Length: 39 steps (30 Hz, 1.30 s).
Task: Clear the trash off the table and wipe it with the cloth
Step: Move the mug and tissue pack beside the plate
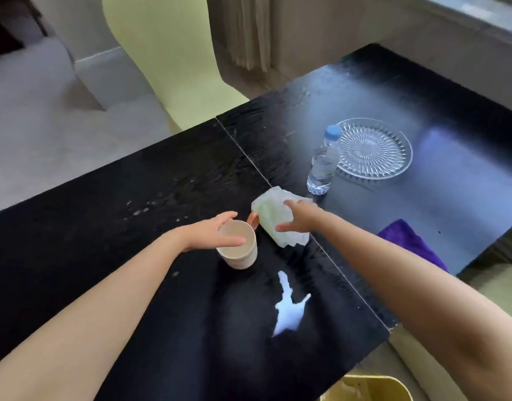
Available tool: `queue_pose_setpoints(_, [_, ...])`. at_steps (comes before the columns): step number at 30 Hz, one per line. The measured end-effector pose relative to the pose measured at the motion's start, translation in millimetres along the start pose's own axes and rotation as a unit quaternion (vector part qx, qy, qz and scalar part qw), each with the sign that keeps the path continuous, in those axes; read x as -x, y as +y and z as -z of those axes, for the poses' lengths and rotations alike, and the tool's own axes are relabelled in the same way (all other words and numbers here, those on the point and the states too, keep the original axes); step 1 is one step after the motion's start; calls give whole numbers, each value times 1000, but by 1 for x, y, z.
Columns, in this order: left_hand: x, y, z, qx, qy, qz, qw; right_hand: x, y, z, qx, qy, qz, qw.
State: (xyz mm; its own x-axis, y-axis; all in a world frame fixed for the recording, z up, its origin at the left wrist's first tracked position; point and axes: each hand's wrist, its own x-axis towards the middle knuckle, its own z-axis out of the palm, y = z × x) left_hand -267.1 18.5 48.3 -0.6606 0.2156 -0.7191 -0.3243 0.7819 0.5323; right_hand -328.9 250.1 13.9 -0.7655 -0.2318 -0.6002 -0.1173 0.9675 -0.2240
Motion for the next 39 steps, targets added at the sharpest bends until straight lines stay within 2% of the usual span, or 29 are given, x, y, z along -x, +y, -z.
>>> queue_pose_setpoints(4, [-1, -10, -25, -7, 59, -23, 998, -10, -12, -38, -23, 11, -44, 999])
queue_pose_setpoints(9, [-4, -7, -41, -18, 129, -44, 991, -12, -16, -62, -66, 121, -89, 987])
queue_pose_setpoints(14, [-7, -4, -44, -38, 174, -46, 983, -9, -19, -56, -60, 160, -93, 981])
queue_pose_setpoints(28, [3, 8, -34, -33, 207, -72, 975, 19, 4, -43, -85, 242, -52, 965])
queue_pose_setpoints(35, [22, 42, -24, -66, 211, -120, 968, 68, 19, -6, -96, 287, -30, 953])
queue_pose_setpoints(39, [38, 72, -19, -94, 211, -153, 961, 108, 33, 22, -113, 339, -43, 933])
